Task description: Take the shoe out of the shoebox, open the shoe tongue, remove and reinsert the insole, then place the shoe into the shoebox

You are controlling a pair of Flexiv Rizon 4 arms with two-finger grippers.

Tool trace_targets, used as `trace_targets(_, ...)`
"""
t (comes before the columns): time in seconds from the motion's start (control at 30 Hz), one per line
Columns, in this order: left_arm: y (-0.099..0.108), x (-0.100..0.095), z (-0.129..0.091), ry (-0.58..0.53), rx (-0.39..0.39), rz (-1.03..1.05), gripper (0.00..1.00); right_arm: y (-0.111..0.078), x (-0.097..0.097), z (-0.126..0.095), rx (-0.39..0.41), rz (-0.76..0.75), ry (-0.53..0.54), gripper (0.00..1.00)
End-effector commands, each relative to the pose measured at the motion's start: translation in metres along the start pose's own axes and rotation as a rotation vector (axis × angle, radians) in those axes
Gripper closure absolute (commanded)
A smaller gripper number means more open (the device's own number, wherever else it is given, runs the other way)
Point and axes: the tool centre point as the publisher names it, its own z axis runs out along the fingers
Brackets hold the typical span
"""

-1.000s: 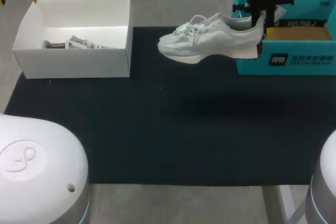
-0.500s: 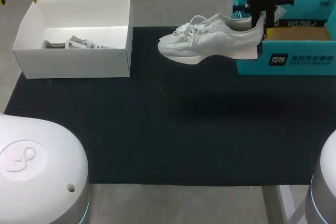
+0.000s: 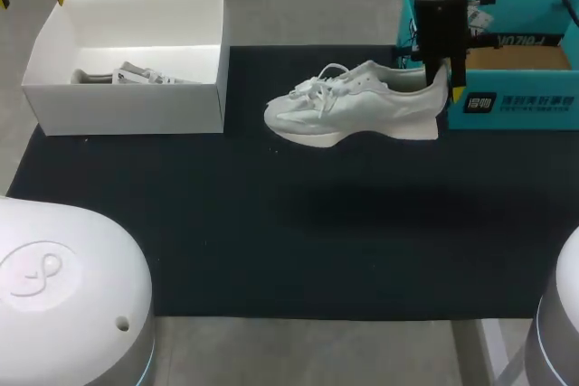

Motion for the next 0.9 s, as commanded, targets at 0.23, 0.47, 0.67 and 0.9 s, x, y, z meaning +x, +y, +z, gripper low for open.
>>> trace_targets(0.23, 0.000, 0.000, 0.000, 0.002, -0.001, 0.001, 0.00, -0.049, 0.006, -0.001, -0.057, 0.014, 0.038, 1.00)
trace_targets(0.47, 0.000, 0.000, 0.000, 0.002, -0.001, 0.001, 0.00, -0.066, 0.021, 0.009, -0.050, 0.025, 0.011, 1.00)
trace_targets(0.67, 0.000, 0.000, 0.000, 0.002, -0.001, 0.001, 0.00, -0.067, 0.034, 0.025, -0.043, 0.036, 0.002, 1.00)
trace_targets(0.9, 0.000, 0.000, 0.000, 0.002, -0.001, 0.001, 0.00, -0.069, 0.045, 0.063, -0.041, 0.066, 0.021, 1.00)
